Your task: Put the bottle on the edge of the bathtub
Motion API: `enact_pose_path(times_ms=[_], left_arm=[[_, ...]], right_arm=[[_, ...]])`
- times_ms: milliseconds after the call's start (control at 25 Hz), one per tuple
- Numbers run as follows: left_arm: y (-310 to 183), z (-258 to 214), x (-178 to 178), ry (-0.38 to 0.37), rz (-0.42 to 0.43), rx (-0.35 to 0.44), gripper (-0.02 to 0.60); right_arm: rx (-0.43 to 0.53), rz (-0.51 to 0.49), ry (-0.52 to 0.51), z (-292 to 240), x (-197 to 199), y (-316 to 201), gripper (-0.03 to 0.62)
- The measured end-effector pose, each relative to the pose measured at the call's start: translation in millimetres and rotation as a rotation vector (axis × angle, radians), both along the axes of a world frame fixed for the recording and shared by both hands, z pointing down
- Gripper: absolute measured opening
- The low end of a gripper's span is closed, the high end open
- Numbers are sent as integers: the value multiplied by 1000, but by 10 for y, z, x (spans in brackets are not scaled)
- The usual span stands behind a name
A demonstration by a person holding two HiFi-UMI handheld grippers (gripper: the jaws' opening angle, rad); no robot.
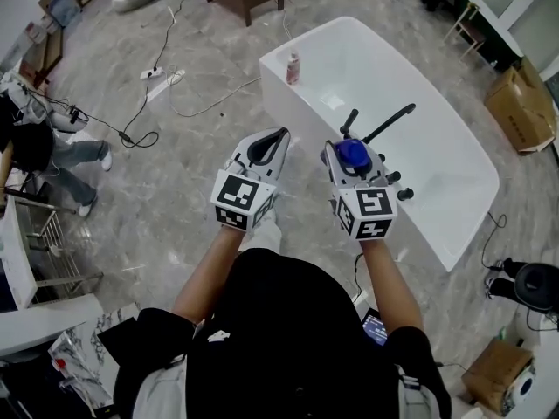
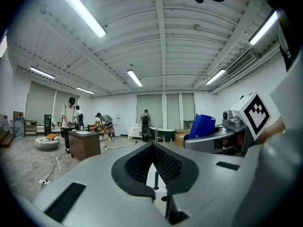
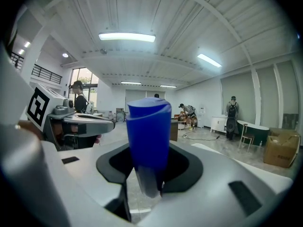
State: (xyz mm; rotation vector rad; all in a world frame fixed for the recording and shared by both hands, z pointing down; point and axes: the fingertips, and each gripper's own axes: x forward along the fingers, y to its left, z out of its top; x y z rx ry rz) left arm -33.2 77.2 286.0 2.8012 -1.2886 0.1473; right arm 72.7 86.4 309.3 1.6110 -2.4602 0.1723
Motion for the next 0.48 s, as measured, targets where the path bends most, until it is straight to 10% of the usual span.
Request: enact_pose_path(times_ms=[480], left_arm=[[-1367,-4,-458,-7,31,-39,9]], right_arm=[[-43,71,7,3,-290,-1302,156]])
